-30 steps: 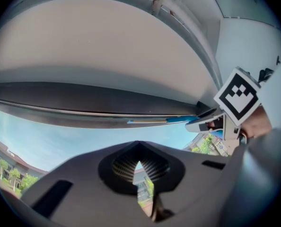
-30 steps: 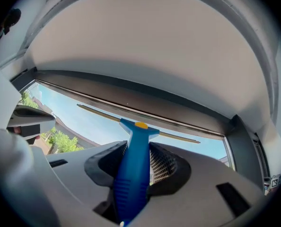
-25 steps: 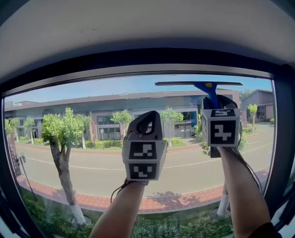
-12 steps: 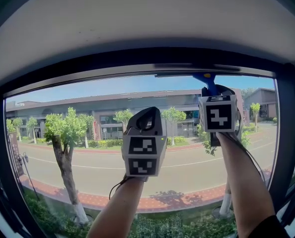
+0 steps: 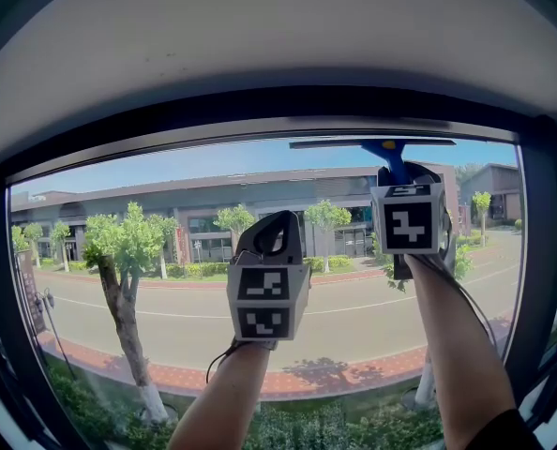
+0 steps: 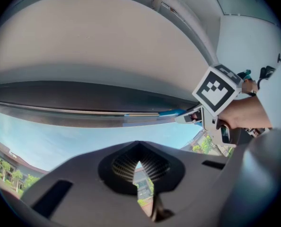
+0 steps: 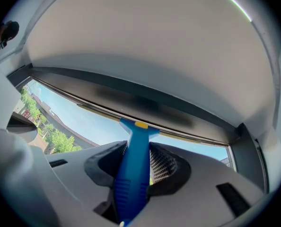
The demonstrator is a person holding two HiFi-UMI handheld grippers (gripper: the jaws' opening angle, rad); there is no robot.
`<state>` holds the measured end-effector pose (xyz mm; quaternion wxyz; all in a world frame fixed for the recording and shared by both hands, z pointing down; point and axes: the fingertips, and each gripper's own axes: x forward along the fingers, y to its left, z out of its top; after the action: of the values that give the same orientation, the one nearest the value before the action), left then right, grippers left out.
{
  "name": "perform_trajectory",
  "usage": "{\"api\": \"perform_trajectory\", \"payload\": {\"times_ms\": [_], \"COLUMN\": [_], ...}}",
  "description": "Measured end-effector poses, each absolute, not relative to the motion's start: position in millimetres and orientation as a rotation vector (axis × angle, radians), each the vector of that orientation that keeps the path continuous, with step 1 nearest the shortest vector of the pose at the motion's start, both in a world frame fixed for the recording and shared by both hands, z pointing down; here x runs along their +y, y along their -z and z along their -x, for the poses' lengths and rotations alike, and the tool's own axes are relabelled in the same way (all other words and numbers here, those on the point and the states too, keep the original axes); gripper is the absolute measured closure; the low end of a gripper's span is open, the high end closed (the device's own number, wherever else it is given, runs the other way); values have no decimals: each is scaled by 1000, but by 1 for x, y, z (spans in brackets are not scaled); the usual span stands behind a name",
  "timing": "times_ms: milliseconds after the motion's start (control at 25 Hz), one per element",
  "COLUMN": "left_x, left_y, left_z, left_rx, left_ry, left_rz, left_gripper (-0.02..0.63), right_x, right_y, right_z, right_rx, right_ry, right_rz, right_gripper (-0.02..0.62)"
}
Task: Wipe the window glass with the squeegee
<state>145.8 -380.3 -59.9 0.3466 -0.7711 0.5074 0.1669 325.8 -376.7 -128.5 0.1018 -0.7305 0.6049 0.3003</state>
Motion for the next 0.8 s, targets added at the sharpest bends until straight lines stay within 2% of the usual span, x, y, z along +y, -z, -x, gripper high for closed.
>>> {"api": "perform_trajectory", "payload": {"times_ms": [800], "left_x": [-377], "left_y": [31], "left_z": [-139], "left_rx": [1348], "left_ry": [-412], "left_rz": [2027], "left_gripper": [604], "right_x": [-375], "right_y": [90], "right_z": [-327], "right_rx": [1804], "right_ry": [-885], "right_rz": [2170], "right_gripper": [456]}}
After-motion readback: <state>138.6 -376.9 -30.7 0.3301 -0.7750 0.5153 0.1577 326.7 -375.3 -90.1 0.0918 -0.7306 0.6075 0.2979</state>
